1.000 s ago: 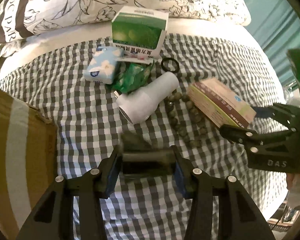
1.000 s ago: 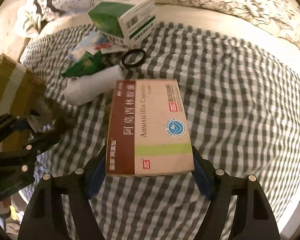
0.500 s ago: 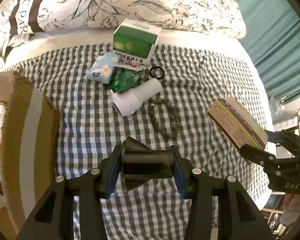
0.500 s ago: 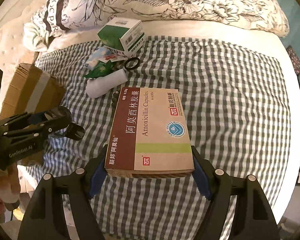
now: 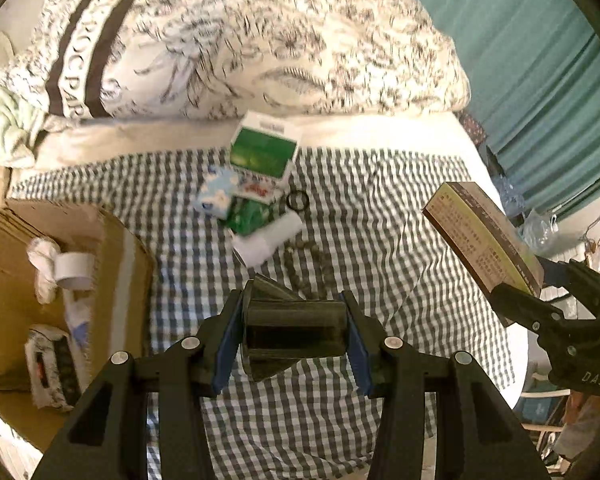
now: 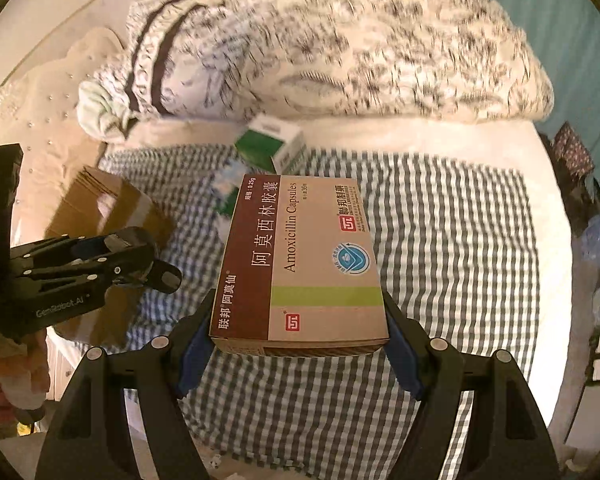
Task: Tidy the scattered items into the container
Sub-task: 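Carry the black pouch and amoxicillin box over the cardboard box with both tools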
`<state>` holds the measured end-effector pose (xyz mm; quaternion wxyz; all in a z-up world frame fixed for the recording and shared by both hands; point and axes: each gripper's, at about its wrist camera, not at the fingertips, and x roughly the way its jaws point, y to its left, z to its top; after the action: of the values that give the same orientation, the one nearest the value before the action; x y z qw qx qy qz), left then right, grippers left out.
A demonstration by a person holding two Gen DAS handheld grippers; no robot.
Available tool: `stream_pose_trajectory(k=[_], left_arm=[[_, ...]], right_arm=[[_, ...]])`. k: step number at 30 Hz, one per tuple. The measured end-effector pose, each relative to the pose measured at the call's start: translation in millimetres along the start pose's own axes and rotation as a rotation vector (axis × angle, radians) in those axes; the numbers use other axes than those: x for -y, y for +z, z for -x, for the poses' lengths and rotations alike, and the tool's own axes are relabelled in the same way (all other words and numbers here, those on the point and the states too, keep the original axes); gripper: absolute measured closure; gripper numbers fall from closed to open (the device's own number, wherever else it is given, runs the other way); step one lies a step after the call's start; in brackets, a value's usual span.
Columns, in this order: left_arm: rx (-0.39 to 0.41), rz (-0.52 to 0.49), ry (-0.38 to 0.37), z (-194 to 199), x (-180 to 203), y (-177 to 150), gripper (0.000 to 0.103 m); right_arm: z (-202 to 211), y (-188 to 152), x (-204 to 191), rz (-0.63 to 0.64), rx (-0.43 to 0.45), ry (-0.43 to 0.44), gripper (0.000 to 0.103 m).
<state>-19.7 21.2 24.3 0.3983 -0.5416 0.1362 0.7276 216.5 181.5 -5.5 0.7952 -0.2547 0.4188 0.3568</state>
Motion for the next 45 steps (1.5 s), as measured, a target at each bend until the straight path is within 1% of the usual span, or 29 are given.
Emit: stream_pose_trajectory(k=[6,14,17,19,25,29,35,41,45], left_arm=[[0.047,0.008,0.019,27.5,-16.6,8.2,0.055],[0.09,0.058,0.035,53.5,-55.2,2.7,0.055],[0.108,0.088,0.045,62.9,-74.1,-2.4,0.055],[0.114,0.112,0.065,69.5,-90.8,-6.5,0.055],[0.131,0.191,0.115,86.3,-142.1,-21.6,0.055],[0.121,0.242,0.154,88.9,-177.7,-36.1,0.055],[0.075,0.317,0.167,76.2,-223.2,-59.5,0.055],[0.02,0.342,0.168,57.3,-252.0,-69.2,0.055],[-0.003,0.34,0.166,47.4,-263.8,-70.6,0.055]], right_arm=[[18.7,13.2,-29.3,0.051,0.06,0.028,0.028],[22.2,17.9,-73.7,0.125,0.076,0.071,0.028],[20.0,20.0,-94.5,0.159,0.08,0.093,0.028],[17.9,21.7,-108.7,0.184,0.082,0.11,0.028],[4.5,29.2,-160.8,0.29,0.081,0.189,0.028],[-10.1,29.7,-197.8,0.356,0.061,0.235,0.028],[-41.2,30.0,-251.4,0.44,0.007,0.282,0.029],[-76.8,34.9,-292.2,0.489,-0.046,0.318,0.029],[-90.0,45.7,-313.1,0.509,-0.046,0.332,0.029]])
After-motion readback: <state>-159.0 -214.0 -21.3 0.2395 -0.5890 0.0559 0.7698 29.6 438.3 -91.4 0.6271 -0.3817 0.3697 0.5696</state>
